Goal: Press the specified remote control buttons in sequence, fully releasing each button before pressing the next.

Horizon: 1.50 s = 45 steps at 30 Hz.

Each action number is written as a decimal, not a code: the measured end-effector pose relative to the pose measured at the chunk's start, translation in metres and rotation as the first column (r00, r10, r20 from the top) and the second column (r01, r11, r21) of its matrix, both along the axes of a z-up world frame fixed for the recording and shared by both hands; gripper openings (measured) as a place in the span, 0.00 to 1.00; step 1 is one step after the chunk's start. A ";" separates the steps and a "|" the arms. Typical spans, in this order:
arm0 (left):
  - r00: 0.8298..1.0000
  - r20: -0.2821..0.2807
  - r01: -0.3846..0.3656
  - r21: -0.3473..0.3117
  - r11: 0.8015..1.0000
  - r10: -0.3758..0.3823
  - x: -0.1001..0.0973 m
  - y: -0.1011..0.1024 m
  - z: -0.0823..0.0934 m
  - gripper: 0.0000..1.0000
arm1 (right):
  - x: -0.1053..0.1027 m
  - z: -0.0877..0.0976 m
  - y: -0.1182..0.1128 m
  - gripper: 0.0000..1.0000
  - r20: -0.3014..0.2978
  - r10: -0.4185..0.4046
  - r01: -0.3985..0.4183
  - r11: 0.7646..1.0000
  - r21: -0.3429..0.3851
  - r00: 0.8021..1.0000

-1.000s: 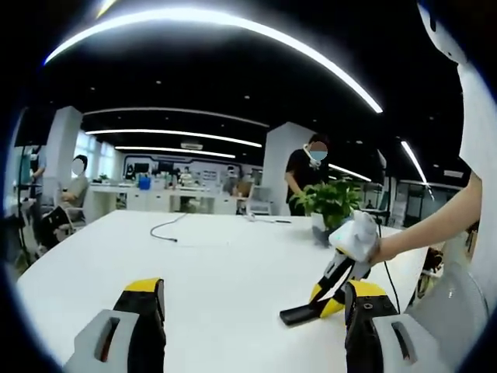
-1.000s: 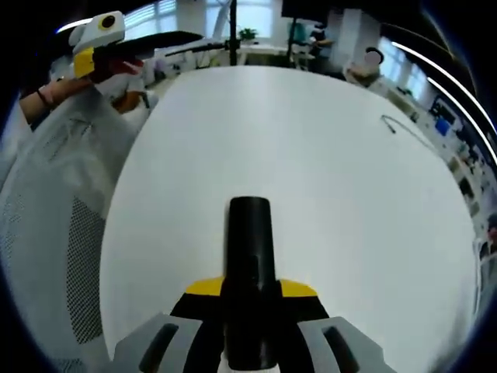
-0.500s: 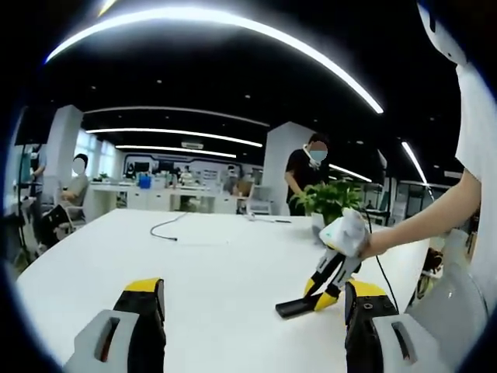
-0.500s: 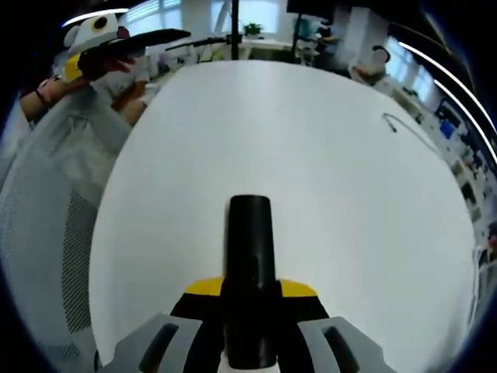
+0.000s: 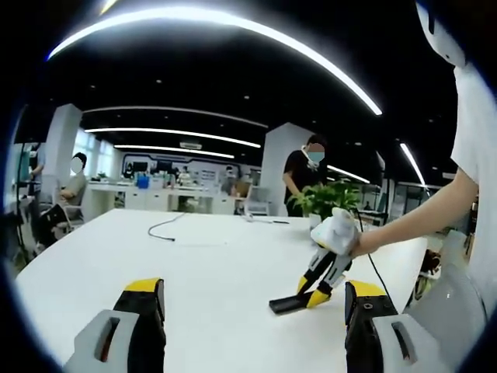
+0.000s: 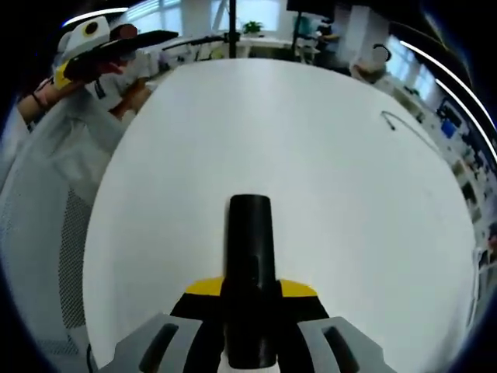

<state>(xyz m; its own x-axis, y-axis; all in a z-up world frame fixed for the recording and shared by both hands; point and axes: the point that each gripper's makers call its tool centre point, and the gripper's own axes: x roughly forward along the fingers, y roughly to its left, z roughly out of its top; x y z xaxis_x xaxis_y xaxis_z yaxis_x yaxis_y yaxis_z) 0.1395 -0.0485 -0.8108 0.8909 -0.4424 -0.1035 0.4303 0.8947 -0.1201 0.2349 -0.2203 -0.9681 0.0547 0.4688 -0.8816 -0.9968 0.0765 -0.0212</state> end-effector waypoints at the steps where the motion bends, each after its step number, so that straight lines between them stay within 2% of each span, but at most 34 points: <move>1: 1.000 -0.001 0.000 0.000 1.000 0.000 0.000 0.000 0.000 1.00 | 0.001 0.000 0.000 0.21 0.000 -0.001 0.001 1.000 0.000 1.000; 45: 1.000 -0.029 -0.005 0.004 1.000 0.005 0.000 0.001 -0.005 1.00 | 0.046 0.001 0.001 0.21 -0.014 -0.020 0.020 1.000 0.001 1.000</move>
<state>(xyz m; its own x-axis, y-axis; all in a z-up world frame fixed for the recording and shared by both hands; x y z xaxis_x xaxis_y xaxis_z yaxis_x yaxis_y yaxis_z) 0.1397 -0.0473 -0.8156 0.8898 -0.4372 -0.1311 0.4220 0.8974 -0.1291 0.2812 -0.2196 -0.9676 0.0515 0.4688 -0.8818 -0.9953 0.0964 -0.0069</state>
